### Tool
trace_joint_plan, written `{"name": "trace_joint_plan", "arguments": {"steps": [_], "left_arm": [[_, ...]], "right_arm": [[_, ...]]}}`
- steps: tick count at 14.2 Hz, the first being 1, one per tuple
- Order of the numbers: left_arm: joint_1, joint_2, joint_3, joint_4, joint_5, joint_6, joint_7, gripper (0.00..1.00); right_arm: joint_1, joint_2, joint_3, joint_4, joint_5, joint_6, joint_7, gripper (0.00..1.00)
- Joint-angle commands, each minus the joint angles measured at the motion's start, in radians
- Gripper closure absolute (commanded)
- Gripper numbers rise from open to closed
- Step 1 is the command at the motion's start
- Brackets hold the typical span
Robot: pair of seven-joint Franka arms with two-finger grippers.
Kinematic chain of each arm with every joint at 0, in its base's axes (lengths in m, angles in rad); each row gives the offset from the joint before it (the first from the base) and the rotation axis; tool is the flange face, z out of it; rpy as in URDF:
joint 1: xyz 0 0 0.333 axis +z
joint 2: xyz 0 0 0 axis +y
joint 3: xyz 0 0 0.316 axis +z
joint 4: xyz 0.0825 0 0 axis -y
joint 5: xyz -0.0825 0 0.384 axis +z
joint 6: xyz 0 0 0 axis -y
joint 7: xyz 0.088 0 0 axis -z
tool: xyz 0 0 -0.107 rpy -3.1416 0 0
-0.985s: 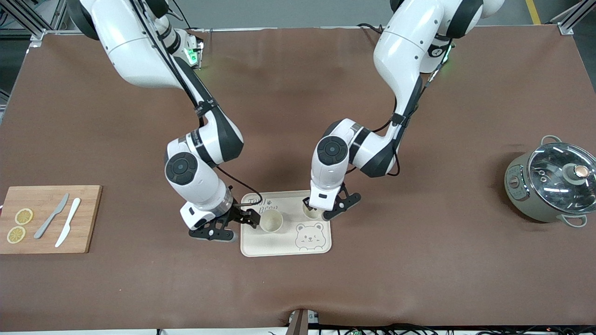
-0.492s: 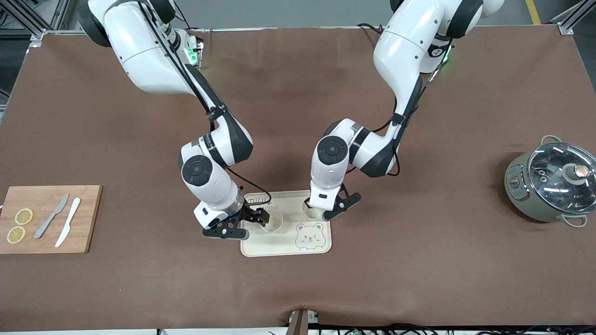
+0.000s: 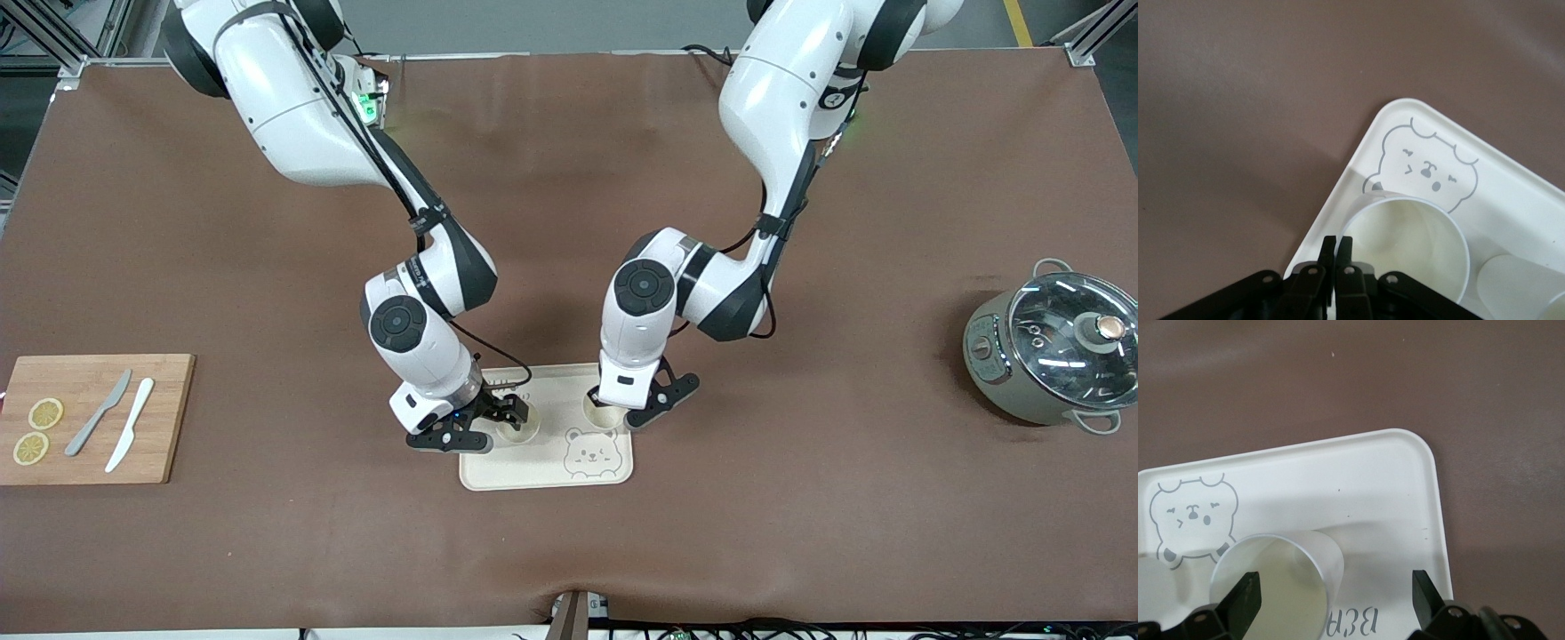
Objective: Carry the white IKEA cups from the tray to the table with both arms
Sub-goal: 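Close both grippers on the cups and lift them off the tray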
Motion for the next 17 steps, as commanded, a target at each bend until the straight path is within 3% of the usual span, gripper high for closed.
{"name": "trace_joint_plan", "arguments": {"steps": [1,12,13,15,17], "left_arm": [[-0.001,-0.041,0.020,-0.009,0.000,-0.045,0.011,1.00],[0.144,-0.132,0.014,-0.027,-0.012,-0.148,0.202,1.00],[0.160,-0.136,0.014,-0.029,-0.012,-0.160,0.225,1.00],[0.190,-0.143,0.014,-0.032,-0.012,-0.173,0.247,1.00],[0.217,-0.144,0.014,-0.039,-0.012,-0.177,0.262,1.00]], "right_arm": [[0.014,0.034,-0.010,0.030,-0.029,0.023,0.030,0.00],[0.028,0.057,-0.010,0.028,-0.029,0.055,0.031,0.00],[0.028,0.057,-0.010,0.028,-0.029,0.055,0.031,0.20],[0.028,0.057,-0.010,0.028,-0.029,0.055,0.031,0.46],[0.028,0.060,-0.010,0.028,-0.027,0.053,0.031,0.53]]}}
